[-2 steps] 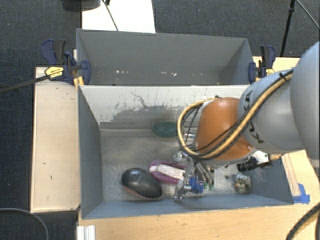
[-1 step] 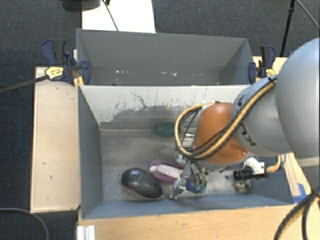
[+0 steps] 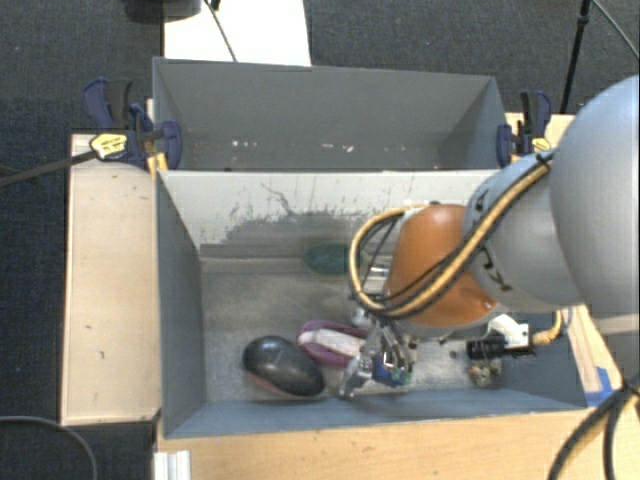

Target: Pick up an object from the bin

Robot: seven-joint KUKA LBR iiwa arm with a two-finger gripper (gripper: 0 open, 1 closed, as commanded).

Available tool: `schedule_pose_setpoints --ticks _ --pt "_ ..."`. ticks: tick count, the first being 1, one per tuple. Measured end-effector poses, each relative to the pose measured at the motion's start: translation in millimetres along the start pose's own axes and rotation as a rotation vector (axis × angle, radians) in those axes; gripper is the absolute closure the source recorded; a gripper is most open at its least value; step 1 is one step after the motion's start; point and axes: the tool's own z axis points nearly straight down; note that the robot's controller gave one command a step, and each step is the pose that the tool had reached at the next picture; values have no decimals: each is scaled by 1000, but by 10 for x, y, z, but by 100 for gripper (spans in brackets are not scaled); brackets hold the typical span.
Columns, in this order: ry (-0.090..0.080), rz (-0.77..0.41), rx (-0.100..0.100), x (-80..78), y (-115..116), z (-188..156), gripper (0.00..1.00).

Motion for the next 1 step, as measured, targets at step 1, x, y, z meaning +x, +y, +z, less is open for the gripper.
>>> schedule_pose_setpoints --ticks 1 --pt "-11 3 -3 -34 2 -21 100"
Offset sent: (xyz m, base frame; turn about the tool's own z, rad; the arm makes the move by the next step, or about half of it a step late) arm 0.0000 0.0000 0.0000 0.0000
